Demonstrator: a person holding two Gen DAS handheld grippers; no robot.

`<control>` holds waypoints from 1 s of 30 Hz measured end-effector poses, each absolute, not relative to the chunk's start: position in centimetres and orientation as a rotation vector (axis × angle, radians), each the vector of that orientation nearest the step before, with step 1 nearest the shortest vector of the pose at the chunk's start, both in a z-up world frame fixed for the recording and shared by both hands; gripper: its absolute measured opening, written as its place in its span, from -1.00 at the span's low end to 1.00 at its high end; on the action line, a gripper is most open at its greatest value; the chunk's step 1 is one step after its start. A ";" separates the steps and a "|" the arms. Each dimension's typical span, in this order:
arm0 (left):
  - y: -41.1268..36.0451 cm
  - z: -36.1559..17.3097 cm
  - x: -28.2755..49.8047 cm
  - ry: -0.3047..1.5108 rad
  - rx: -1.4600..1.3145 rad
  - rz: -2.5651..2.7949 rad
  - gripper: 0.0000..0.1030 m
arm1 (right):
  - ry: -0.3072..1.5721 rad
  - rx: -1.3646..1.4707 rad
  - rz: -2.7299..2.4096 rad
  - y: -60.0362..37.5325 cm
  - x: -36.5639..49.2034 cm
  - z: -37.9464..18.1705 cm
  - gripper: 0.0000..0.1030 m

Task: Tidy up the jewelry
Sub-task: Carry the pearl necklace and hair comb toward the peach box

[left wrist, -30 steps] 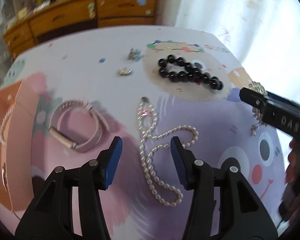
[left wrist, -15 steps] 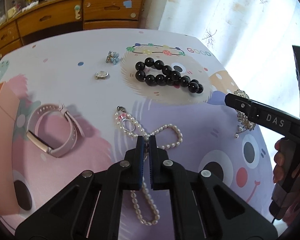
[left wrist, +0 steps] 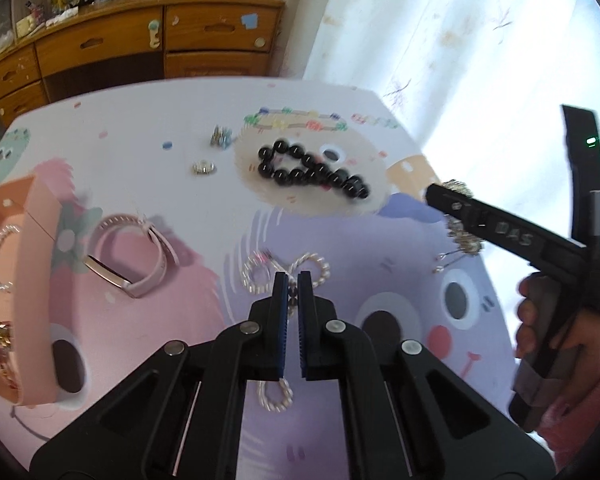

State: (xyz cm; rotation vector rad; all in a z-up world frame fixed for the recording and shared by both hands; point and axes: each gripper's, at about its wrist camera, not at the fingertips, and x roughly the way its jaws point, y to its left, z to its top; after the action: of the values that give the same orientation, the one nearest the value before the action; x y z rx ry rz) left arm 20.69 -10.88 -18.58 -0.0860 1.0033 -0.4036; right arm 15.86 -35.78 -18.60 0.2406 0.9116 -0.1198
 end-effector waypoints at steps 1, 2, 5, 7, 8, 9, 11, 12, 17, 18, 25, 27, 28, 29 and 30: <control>-10.7 -17.8 20.4 0.995 -0.089 -0.418 -0.96 | 0.906 0.242 -0.122 -35.7 15.7 -18.3 0.51; -10.3 -16.8 20.1 0.982 -0.091 -0.439 -0.96 | 0.899 0.241 -0.126 -35.6 15.5 -17.9 0.51; -9.5 -14.0 19.1 0.946 -0.081 -0.493 -0.96 | 0.885 0.255 -0.139 -35.0 14.8 -16.6 0.51; -8.9 -12.3 18.7 0.924 -0.072 -0.521 -0.96 | 0.868 0.295 -0.139 -34.7 14.2 -15.6 0.51; -8.3 -11.2 18.4 0.907 -0.068 -0.536 -0.96 | 0.856 0.310 -0.140 -34.5 13.9 -15.1 0.51; -7.9 -10.5 18.2 0.897 -0.070 -0.547 -0.96 | 0.844 0.318 -0.146 -34.2 13.6 -14.5 0.51; -6.9 -8.9 17.9 0.879 -0.078 -0.564 -0.96 | 0.828 0.318 -0.158 -33.4 13.0 -13.3 0.51; -6.2 -8.0 17.7 0.868 -0.084 -0.574 -0.96 | 0.823 0.324 -0.161 -32.9 12.7 -12.6 0.51; -2.8 -3.9 17.5 0.814 -0.106 -0.602 -0.96 | 0.795 0.378 -0.167 -30.5 11.4 -9.3 0.51; -2.0 -3.1 17.5 0.804 -0.117 -0.598 -0.96 | 0.788 0.382 -0.166 -29.8 11.2 -8.7 0.51; 4.1 2.1 18.5 0.719 -0.183 -0.602 -0.96 | 0.761 0.375 -0.141 -24.3 10.5 -4.7 0.52; 6.0 3.3 18.6 0.693 -0.191 -0.611 -0.96 | 0.757 0.381 -0.133 -22.5 10.4 -3.9 0.52; 7.0 3.8 18.7 0.683 -0.194 -0.614 -0.96 | 0.754 0.386 -0.130 -21.6 10.4 -3.6 0.52; 8.1 4.3 18.8 0.670 -0.195 -0.618 -0.96 | 0.751 0.391 -0.126 -20.7 10.5 -3.4 0.52; 9.0 4.7 18.8 0.662 -0.194 -0.619 -0.96 | 0.747 0.397 -0.123 -19.9 10.5 -3.3 0.52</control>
State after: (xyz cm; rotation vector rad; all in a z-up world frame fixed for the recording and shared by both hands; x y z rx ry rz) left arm 18.77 9.04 4.66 -0.1943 0.6619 -0.6186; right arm 10.51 -19.95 -3.25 0.3975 0.7473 -0.1235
